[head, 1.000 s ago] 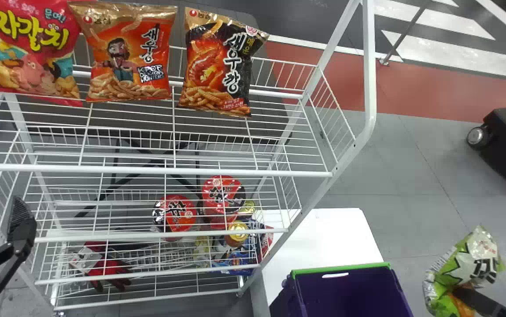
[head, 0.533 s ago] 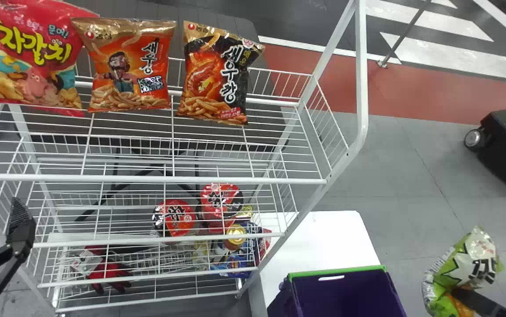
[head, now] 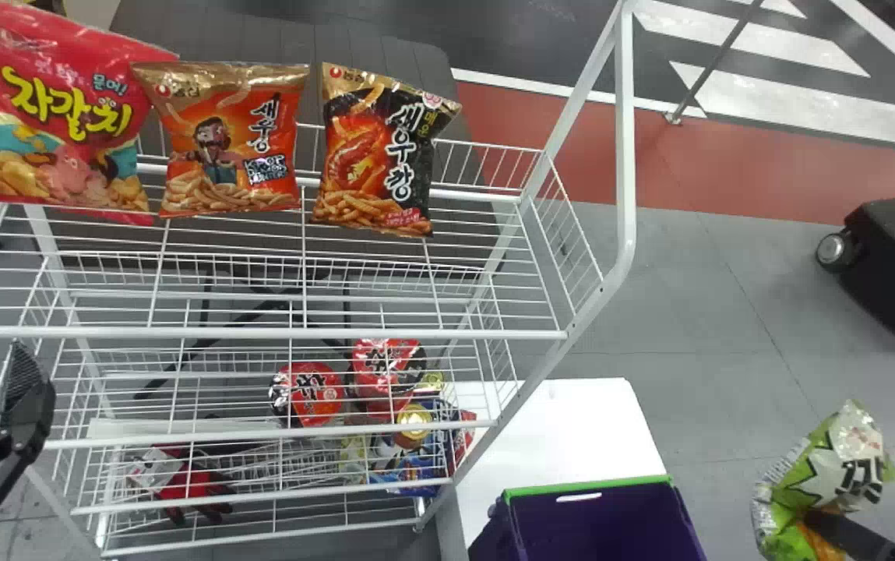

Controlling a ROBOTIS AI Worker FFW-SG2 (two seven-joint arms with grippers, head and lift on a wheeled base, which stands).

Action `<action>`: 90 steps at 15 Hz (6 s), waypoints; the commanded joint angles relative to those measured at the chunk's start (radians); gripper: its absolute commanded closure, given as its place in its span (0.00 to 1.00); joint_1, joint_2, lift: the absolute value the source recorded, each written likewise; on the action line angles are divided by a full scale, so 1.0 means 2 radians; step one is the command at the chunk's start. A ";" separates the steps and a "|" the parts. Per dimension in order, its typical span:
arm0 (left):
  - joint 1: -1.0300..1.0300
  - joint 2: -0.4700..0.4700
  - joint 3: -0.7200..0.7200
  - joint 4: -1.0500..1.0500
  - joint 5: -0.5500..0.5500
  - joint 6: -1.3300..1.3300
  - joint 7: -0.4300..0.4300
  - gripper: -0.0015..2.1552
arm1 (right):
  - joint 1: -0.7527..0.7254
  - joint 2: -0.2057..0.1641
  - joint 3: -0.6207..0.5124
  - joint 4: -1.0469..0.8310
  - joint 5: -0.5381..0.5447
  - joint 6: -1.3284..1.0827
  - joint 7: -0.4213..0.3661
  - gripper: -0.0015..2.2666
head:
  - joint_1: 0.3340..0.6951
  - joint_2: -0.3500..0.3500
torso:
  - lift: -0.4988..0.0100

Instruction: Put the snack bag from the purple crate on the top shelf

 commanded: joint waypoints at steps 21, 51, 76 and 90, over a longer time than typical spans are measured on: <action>0.008 -0.004 0.000 0.009 -0.008 -0.006 0.003 0.06 | 0.022 0.081 0.048 -0.144 -0.052 -0.009 0.095 0.99 | 1.00 0.00 | 0.98; 0.020 0.002 -0.010 0.028 -0.007 -0.058 0.018 0.06 | 0.015 0.096 0.449 -0.067 -0.008 -0.600 -0.228 0.99 | 1.00 0.42 | 0.98; 0.023 0.022 0.004 0.032 0.001 -0.058 0.017 0.06 | -0.206 0.096 0.462 0.202 0.011 -0.589 -0.316 0.99 | 1.00 0.44 | 0.98; 0.020 0.022 0.016 0.044 0.010 -0.063 0.015 0.06 | -0.269 0.096 0.446 0.299 0.020 -0.621 -0.330 0.99 | 1.00 0.39 | 0.98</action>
